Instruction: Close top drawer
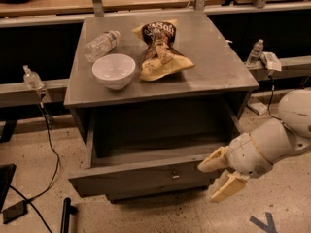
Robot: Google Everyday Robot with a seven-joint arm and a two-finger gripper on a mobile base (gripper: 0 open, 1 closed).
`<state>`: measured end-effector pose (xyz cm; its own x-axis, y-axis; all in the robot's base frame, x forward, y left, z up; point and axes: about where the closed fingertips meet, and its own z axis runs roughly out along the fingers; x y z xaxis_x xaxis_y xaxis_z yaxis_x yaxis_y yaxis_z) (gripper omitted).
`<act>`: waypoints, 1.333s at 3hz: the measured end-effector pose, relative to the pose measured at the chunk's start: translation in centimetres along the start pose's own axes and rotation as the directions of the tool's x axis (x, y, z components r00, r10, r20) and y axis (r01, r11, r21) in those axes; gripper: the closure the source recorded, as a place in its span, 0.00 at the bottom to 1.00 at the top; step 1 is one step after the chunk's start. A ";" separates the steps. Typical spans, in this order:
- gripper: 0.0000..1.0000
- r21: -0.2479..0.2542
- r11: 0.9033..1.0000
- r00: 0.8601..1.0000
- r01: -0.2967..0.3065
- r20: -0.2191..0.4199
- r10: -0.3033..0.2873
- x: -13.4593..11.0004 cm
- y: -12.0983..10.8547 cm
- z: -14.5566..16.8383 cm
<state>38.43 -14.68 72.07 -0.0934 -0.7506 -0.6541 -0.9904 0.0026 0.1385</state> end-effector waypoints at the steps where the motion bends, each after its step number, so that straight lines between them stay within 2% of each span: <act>1: 0.64 -0.058 0.998 1.000 0.025 -0.003 -0.025 1.1 0.5 2.1; 2: 0.88 -0.092 0.995 0.999 0.033 -0.025 -0.036 2.9 0.5 5.1; 3: 1.00 -0.049 0.998 0.997 0.042 -0.061 -0.045 5.7 -0.2 8.0; 4: 1.00 0.049 0.998 0.993 0.048 -0.109 -0.042 7.7 -1.4 9.9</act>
Offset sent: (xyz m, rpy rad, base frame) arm -0.0105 0.0172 -0.1159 -0.0604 0.0374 0.0895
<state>38.10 -13.93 59.43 -0.0399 -0.8177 -0.5742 -0.9975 -0.0008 0.0705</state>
